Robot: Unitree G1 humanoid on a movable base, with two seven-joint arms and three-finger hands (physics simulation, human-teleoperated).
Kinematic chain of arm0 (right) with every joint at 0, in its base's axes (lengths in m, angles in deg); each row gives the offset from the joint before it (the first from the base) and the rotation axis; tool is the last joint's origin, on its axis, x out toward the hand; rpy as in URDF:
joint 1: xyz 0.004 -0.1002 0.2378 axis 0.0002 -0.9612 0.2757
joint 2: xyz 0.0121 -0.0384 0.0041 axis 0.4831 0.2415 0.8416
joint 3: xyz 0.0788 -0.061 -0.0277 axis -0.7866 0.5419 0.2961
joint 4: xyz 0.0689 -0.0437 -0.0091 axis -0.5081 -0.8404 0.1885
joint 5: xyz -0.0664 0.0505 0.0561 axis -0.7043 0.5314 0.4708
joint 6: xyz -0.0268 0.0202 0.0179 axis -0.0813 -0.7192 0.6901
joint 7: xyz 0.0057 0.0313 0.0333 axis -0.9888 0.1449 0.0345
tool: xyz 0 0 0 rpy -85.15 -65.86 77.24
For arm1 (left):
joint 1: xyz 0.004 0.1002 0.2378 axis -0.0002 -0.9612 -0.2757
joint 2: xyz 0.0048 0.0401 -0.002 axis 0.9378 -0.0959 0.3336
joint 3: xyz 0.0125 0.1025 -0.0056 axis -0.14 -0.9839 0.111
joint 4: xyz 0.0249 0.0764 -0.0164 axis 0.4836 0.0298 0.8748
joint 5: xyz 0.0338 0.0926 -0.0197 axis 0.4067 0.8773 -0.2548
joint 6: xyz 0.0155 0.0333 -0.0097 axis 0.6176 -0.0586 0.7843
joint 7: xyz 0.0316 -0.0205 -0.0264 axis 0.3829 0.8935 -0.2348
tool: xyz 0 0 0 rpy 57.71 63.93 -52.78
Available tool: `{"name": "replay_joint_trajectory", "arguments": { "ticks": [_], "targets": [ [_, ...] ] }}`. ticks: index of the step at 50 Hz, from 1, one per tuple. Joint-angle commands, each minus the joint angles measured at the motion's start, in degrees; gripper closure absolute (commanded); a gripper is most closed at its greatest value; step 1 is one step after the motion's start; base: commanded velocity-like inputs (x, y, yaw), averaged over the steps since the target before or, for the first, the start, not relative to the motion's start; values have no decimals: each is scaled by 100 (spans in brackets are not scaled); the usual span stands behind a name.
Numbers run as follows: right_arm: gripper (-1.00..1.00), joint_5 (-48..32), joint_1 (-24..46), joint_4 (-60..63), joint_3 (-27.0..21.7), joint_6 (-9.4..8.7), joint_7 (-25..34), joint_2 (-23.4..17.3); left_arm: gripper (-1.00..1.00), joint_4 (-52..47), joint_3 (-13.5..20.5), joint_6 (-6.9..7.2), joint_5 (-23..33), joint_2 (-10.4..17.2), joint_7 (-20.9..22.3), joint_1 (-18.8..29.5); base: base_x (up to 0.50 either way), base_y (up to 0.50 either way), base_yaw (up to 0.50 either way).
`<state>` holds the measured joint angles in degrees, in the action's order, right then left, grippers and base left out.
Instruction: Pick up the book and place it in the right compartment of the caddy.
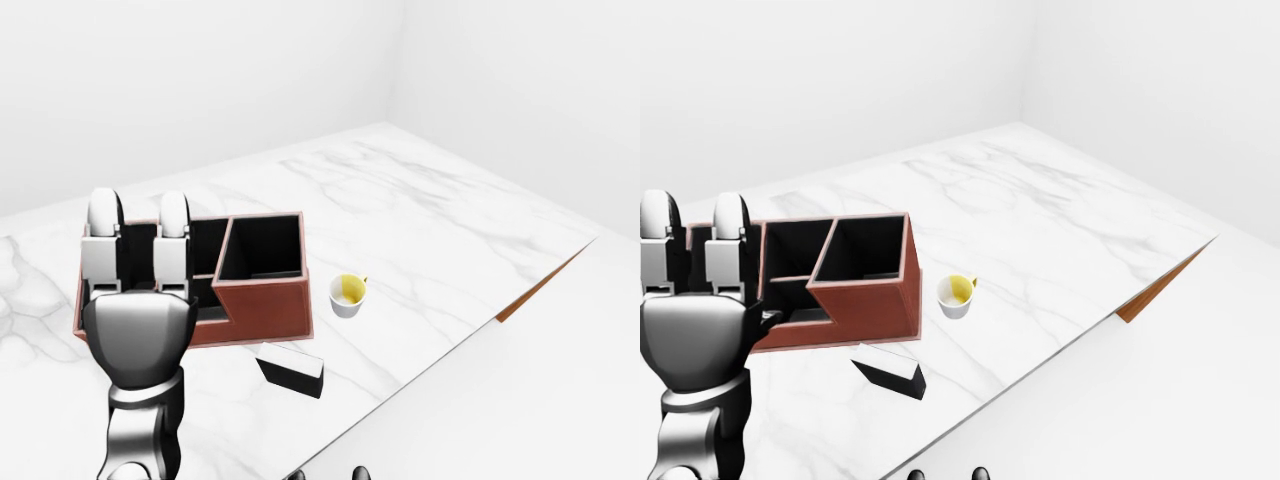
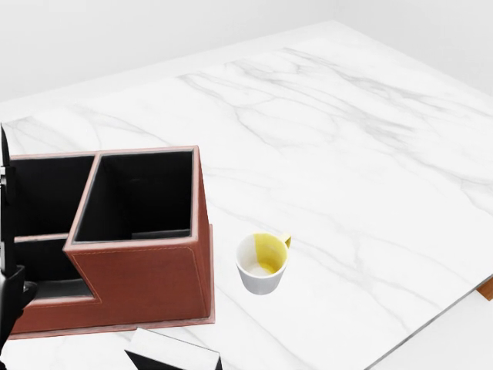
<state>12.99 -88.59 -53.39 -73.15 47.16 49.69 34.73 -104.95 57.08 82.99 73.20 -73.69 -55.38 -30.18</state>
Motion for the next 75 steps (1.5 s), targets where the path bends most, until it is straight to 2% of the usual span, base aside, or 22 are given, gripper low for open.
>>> {"name": "replay_joint_trajectory", "arguments": {
  "ticks": [1,13,29,43,64,75],
  "targets": [
    [-100,-36,21,-26,0,0,8,1,-100,-215,206,0,-57,-89,194,-213,0,0,0],
    [-100,-47,11,-7,0,0,18,9,-100,-320,336,0,-128,-161,270,-508,0,0,0],
    [-100,-63,4,6,0,0,32,30,-100,-258,253,0,377,-220,-142,-952,0,0,0],
    [-100,-82,15,3,0,0,49,39,-100,-329,230,0,686,-251,-166,-1262,0,0,0],
    [-100,-132,28,-9,0,0,87,62,-100,-235,-315,0,1356,-66,-492,-1743,0,0,0],
    [-100,-163,38,-10,0,0,84,56,-100,-253,-595,0,1446,70,-490,-1932,0,0,0]
  ]
}}
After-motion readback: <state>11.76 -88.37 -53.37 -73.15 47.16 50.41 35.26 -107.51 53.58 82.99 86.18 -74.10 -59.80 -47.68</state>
